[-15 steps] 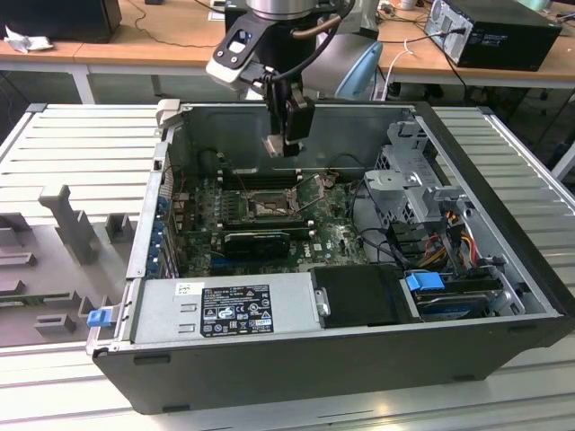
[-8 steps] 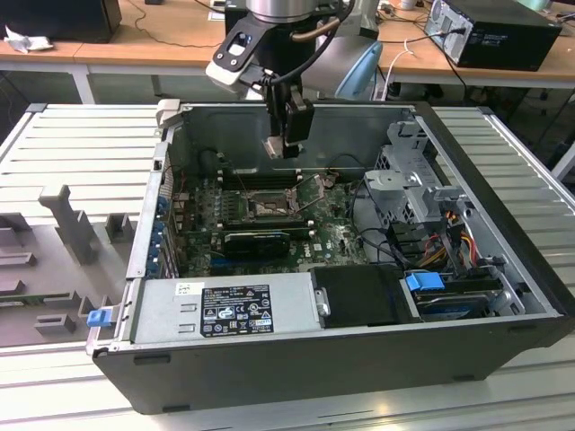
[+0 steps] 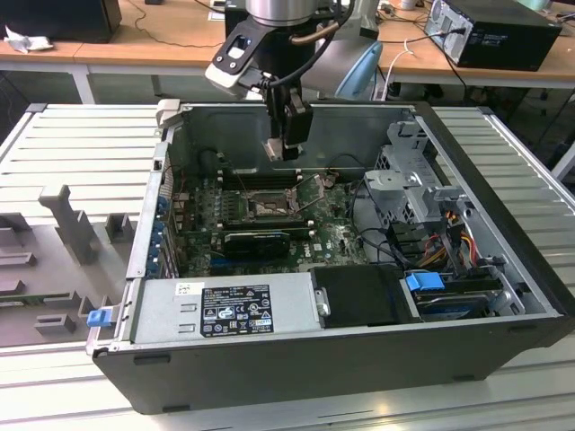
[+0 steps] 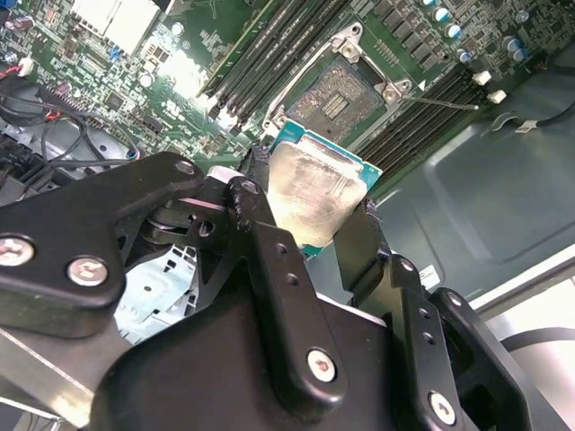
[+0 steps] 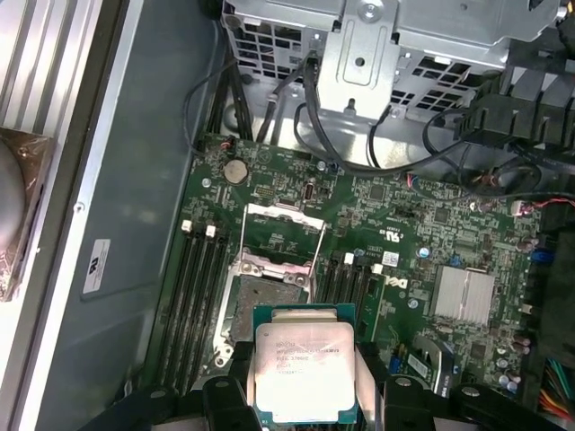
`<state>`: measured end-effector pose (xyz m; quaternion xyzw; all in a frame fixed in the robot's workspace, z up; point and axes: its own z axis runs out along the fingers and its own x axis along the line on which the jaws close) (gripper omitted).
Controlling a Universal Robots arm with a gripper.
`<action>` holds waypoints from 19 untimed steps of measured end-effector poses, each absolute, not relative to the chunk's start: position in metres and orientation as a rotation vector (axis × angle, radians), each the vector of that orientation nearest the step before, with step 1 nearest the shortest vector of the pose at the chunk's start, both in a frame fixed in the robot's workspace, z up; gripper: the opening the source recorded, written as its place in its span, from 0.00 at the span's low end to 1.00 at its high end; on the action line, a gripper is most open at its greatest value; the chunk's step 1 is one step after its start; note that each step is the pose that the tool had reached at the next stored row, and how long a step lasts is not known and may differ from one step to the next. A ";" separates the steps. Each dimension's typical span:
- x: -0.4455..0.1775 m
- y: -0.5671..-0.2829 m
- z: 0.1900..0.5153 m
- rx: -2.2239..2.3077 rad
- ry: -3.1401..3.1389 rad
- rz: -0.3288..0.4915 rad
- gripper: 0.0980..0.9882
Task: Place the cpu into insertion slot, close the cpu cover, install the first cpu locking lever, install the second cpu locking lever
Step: 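Place the cpu into insertion slot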
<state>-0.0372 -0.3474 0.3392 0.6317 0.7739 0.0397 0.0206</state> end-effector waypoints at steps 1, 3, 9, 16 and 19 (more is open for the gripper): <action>-0.037 -0.347 0.338 1.960 2.400 0.122 0.48; -0.037 -0.347 0.336 1.964 2.396 0.122 0.48; -0.037 -0.347 0.330 2.045 2.324 0.120 0.48; -0.037 -0.348 0.323 2.045 2.324 0.120 0.48; -0.037 -0.348 0.319 2.045 2.324 0.120 0.48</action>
